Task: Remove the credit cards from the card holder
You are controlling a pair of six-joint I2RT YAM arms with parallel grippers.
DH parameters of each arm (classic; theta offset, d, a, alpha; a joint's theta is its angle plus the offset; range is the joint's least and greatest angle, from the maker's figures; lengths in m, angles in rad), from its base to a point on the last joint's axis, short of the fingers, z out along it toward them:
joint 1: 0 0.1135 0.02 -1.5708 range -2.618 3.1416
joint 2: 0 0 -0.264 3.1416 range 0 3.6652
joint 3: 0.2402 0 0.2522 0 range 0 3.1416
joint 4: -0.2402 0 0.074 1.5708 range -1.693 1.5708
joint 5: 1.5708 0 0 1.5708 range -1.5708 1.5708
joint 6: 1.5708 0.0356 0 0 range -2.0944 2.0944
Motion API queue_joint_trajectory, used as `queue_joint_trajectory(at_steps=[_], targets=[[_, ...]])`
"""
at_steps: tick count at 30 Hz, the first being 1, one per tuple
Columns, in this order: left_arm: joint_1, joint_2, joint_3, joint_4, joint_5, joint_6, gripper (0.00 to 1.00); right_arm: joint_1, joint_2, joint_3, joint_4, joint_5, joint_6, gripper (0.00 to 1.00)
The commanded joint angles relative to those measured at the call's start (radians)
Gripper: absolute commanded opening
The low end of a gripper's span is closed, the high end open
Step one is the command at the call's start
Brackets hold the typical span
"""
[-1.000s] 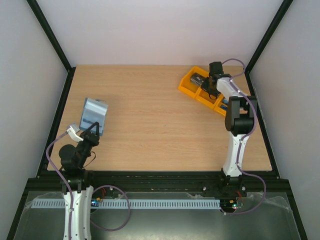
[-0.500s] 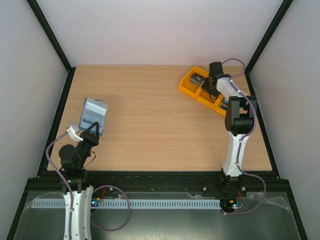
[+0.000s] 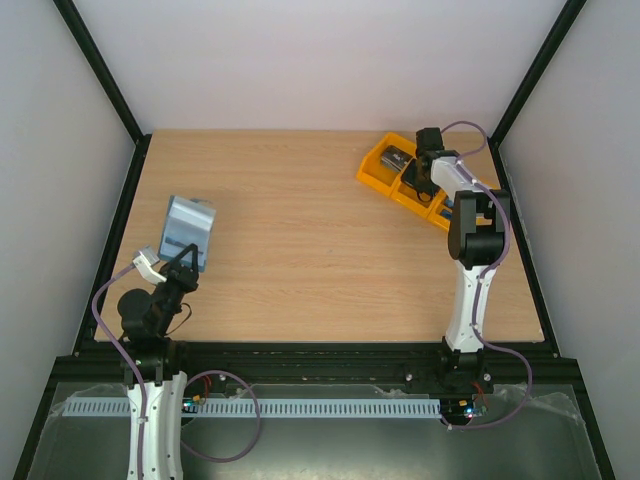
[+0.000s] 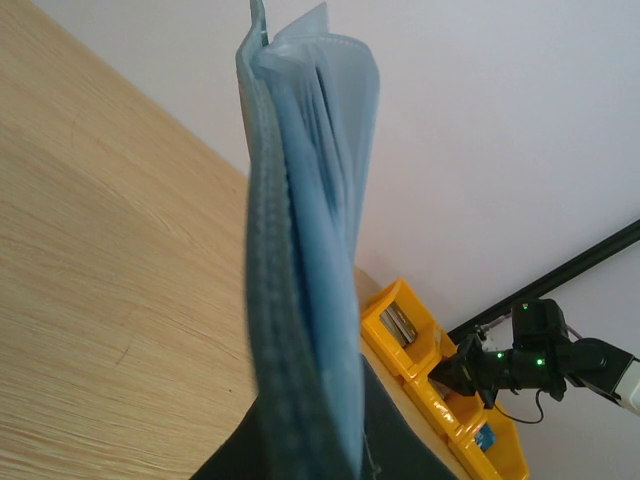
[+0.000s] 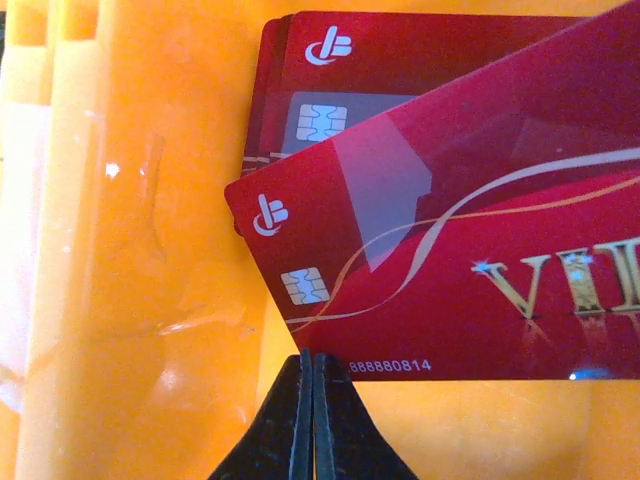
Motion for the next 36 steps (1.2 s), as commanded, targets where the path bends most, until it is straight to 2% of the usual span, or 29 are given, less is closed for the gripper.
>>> queue_joint_trajectory(at_steps=[1, 8, 15, 25, 36], targets=[[0.004, -0.022, -0.005, 0.037, 0.005, -0.003, 0.02, 0.005, -0.01, 0.015, 0.001, 0.022, -0.013, 0.02], [0.005, -0.021, -0.005, 0.037, 0.004, -0.002, 0.02, 0.011, -0.029, 0.029, -0.012, -0.016, -0.019, 0.02], [0.006, -0.022, -0.005, 0.037, 0.008, -0.003, 0.02, 0.016, -0.117, -0.01, -0.023, 0.029, -0.046, 0.02], [0.007, -0.022, -0.004, 0.036, 0.009, -0.004, 0.02, 0.016, -0.168, -0.159, -0.013, 0.002, -0.053, 0.02], [0.007, -0.022, -0.003, 0.035, 0.006, 0.002, 0.02, 0.039, -0.162, -0.093, -0.035, 0.015, -0.078, 0.02]])
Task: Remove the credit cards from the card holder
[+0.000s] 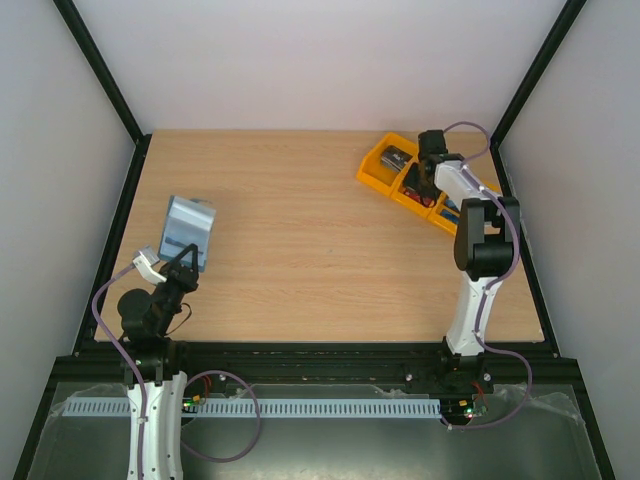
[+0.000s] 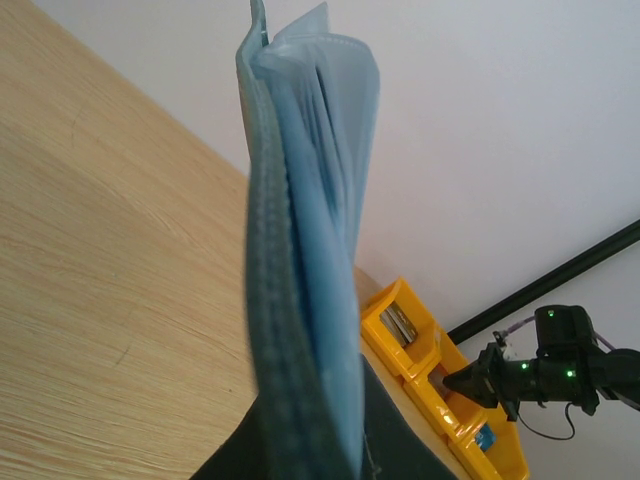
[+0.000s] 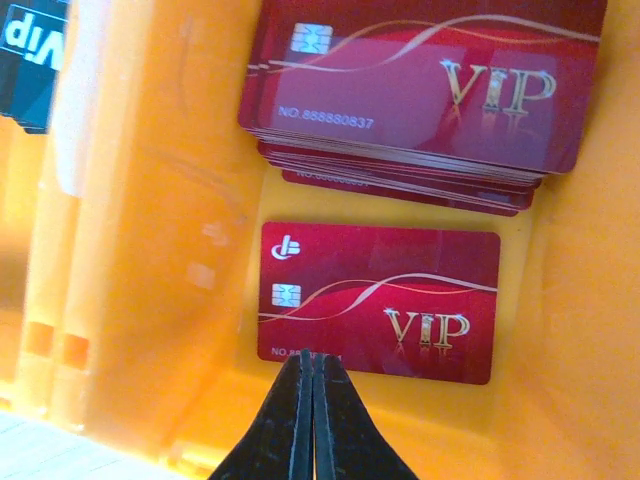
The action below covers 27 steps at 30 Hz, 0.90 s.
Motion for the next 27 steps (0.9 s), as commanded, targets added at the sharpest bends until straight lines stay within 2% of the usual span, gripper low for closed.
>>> queue_joint_trajectory(at_steps=[1, 4, 6, 8, 10, 13, 16, 18, 21, 24, 27], targets=[[0.006, -0.022, -0.003, 0.037, 0.007, 0.002, 0.02, 0.032, -0.031, 0.059, -0.026, 0.037, -0.038, 0.02], [0.007, -0.022, -0.002, 0.061, 0.026, 0.008, 0.02, 0.097, -0.096, 0.082, 0.002, 0.034, -0.105, 0.02], [0.007, -0.022, 0.0, 0.103, 0.057, 0.013, 0.02, 0.187, -0.15, 0.101, 0.039, -0.002, -0.186, 0.02], [0.005, -0.02, 0.001, 0.167, 0.108, 0.018, 0.02, 0.281, -0.201, 0.123, 0.08, -0.106, -0.296, 0.02], [0.005, -0.02, 0.003, 0.263, 0.179, 0.016, 0.02, 0.389, -0.246, 0.135, 0.127, -0.278, -0.392, 0.05], [0.005, -0.016, 0.001, 0.445, 0.298, 0.019, 0.02, 0.557, -0.28, 0.156, 0.17, -0.504, -0.511, 0.19], [0.005, 0.024, 0.038, 0.529, 0.419, 0.096, 0.02, 0.688, -0.284, 0.218, 0.122, -0.643, -0.625, 0.45], [0.005, 0.07, 0.097, 0.486, 0.498, 0.208, 0.02, 0.717, -0.303, 0.231, 0.109, -0.771, -0.664, 0.61], [-0.003, 0.136, 0.193, 0.321, 0.638, 0.458, 0.02, 0.718, -0.352, 0.202, 0.131, -0.929, -0.686, 0.99], [-0.007, 0.162, 0.269, 0.158, 0.729, 0.647, 0.02, 0.728, -0.4, 0.137, 0.165, -0.942, -0.692, 0.99], [-0.007, 0.177, 0.298, 0.122, 0.743, 0.666, 0.02, 0.735, -0.423, 0.124, 0.061, -0.961, -0.826, 0.99]])
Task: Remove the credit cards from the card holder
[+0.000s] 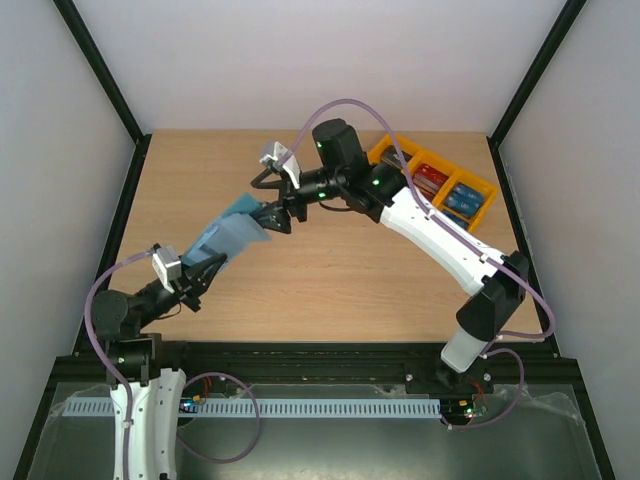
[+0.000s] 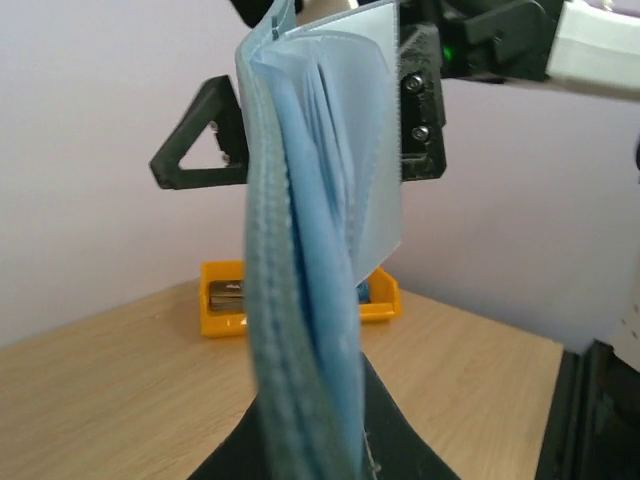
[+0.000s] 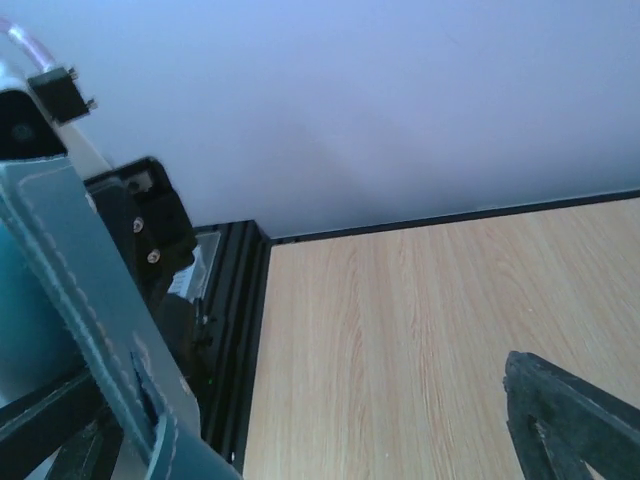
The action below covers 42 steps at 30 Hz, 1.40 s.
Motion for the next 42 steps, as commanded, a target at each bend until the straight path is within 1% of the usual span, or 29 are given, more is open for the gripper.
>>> queue_joint_trajectory(at_steps=[1, 4, 6, 7, 8, 10, 11, 13, 15, 16, 17, 18, 21, 24, 27, 28, 29, 32, 34, 35, 37, 38, 39, 40, 41, 42], targets=[[-0.004, 0.02, 0.056, -0.107, 0.133, 0.191, 0.02, 0.006, -0.055, -0.02, -0.141, -0.097, -0.227, 0.99], [-0.004, 0.027, 0.08, -0.153, 0.132, 0.213, 0.02, 0.005, -0.099, -0.017, -0.274, -0.058, -0.368, 0.99], [-0.004, 0.029, 0.095, -0.2, 0.124, 0.247, 0.02, 0.006, -0.143, -0.021, -0.372, -0.052, -0.496, 0.99], [-0.004, 0.029, 0.104, -0.227, 0.115, 0.27, 0.02, 0.006, -0.167, -0.031, -0.4, -0.03, -0.532, 0.99], [-0.004, 0.029, 0.112, -0.248, 0.101, 0.289, 0.02, 0.005, -0.193, -0.052, -0.397, 0.008, -0.533, 0.99], [-0.004, 0.029, 0.121, -0.272, 0.056, 0.313, 0.02, 0.005, -0.247, -0.105, -0.352, 0.078, -0.503, 0.99], [-0.004, 0.029, 0.124, -0.275, 0.024, 0.314, 0.02, 0.006, -0.264, -0.128, -0.309, 0.086, -0.479, 0.99], [-0.004, 0.03, 0.125, -0.276, 0.021, 0.324, 0.02, 0.007, -0.284, -0.181, -0.161, 0.056, -0.365, 0.99], [-0.003, 0.03, 0.123, -0.272, 0.034, 0.323, 0.02, 0.015, -0.299, -0.272, 0.127, 0.012, -0.153, 0.99], [-0.002, 0.029, 0.121, -0.267, 0.039, 0.317, 0.02, 0.025, -0.303, -0.321, 0.27, 0.029, -0.052, 0.99], [-0.002, 0.03, 0.122, -0.262, 0.043, 0.31, 0.02, 0.038, -0.303, -0.364, 0.385, 0.042, 0.018, 0.99], [-0.002, 0.029, 0.123, -0.259, 0.045, 0.306, 0.02, 0.05, -0.3, -0.392, 0.454, 0.046, 0.054, 0.99], [-0.002, 0.028, 0.133, -0.265, 0.038, 0.303, 0.02, 0.077, -0.276, -0.379, 0.453, 0.038, 0.032, 0.99], [-0.002, 0.026, 0.13, -0.247, 0.041, 0.281, 0.02, 0.09, -0.237, -0.358, 0.445, -0.021, 0.054, 0.99], [-0.002, 0.028, 0.115, -0.21, 0.05, 0.252, 0.02, 0.111, -0.198, -0.328, 0.402, 0.005, 0.05, 0.99], [-0.002, 0.028, 0.111, -0.2, 0.053, 0.242, 0.02, 0.117, -0.189, -0.324, 0.4, 0.023, 0.051, 0.94], [-0.002, 0.028, 0.108, -0.192, 0.056, 0.233, 0.02, 0.122, -0.18, -0.318, 0.395, 0.038, 0.053, 0.83], [-0.002, 0.029, 0.109, -0.183, 0.073, 0.218, 0.02, 0.123, -0.158, -0.28, 0.355, 0.046, 0.05, 0.4], [-0.002, 0.026, 0.111, -0.188, 0.08, 0.218, 0.02, 0.123, -0.159, -0.268, 0.337, 0.057, 0.031, 0.05], [-0.002, 0.025, 0.111, -0.191, 0.082, 0.219, 0.02, 0.122, -0.163, -0.263, 0.331, 0.068, 0.029, 0.02], [-0.003, 0.023, 0.112, -0.202, 0.093, 0.227, 0.02, 0.117, -0.177, -0.261, 0.31, 0.068, 0.002, 0.02], [-0.003, 0.022, 0.116, -0.211, 0.098, 0.235, 0.07, 0.11, -0.186, -0.268, 0.311, 0.064, -0.003, 0.02], [-0.003, 0.019, 0.12, -0.226, 0.096, 0.244, 0.16, 0.094, -0.193, -0.275, 0.311, 0.052, -0.001, 0.02], [-0.002, 0.016, 0.125, -0.232, 0.088, 0.247, 0.3, 0.078, -0.199, -0.278, 0.313, 0.032, 0.006, 0.02], [-0.001, 0.012, 0.13, -0.234, 0.073, 0.246, 0.4, 0.062, -0.205, -0.28, 0.317, -0.004, 0.018, 0.02], [-0.002, 0.006, 0.133, -0.231, 0.049, 0.241, 0.46, 0.045, -0.209, -0.283, 0.322, -0.044, 0.028, 0.02]])
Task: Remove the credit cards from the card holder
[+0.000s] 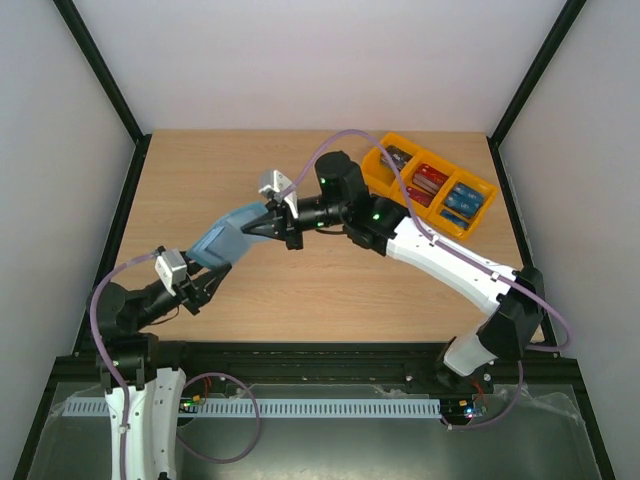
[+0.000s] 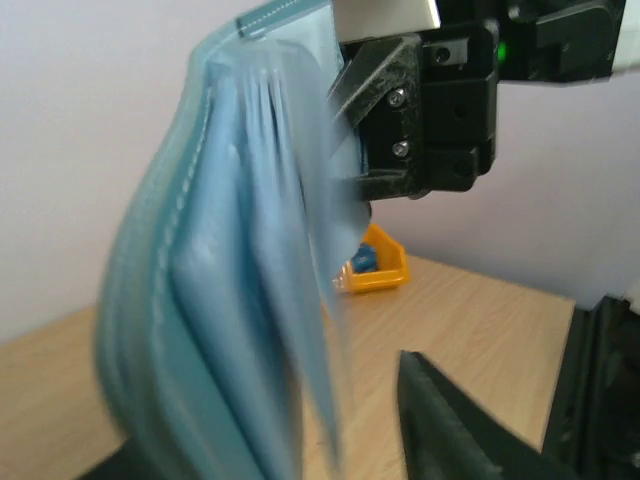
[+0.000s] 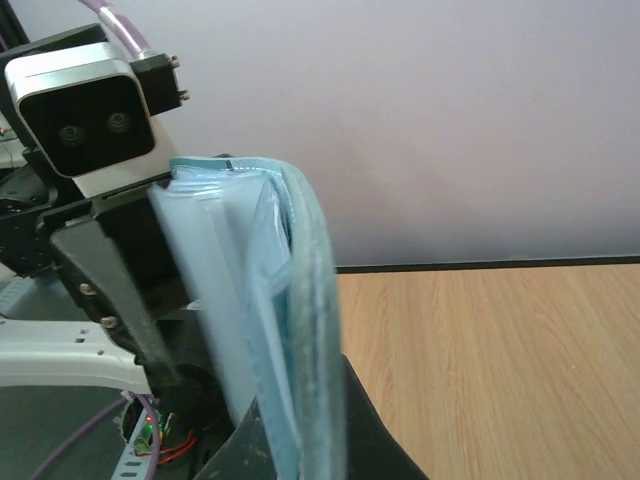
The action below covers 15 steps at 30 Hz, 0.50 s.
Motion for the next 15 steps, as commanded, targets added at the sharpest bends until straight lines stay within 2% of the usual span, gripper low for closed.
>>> queue_joint_trajectory(at_steps=[1, 7, 15], targets=[[-0.001, -0.026, 0.029, 0.015, -0.035, -0.007, 0.47, -0.073, -0.054, 0.018, 0.016, -0.131, 0.012, 0.02], [-0.001, -0.046, -0.003, 0.107, -0.116, -0.091, 0.46, -0.081, -0.056, 0.002, 0.057, -0.206, 0.047, 0.02], [-0.001, -0.036, -0.03, 0.187, -0.168, -0.175, 0.52, -0.081, -0.014, -0.007, 0.173, -0.278, 0.164, 0.02]])
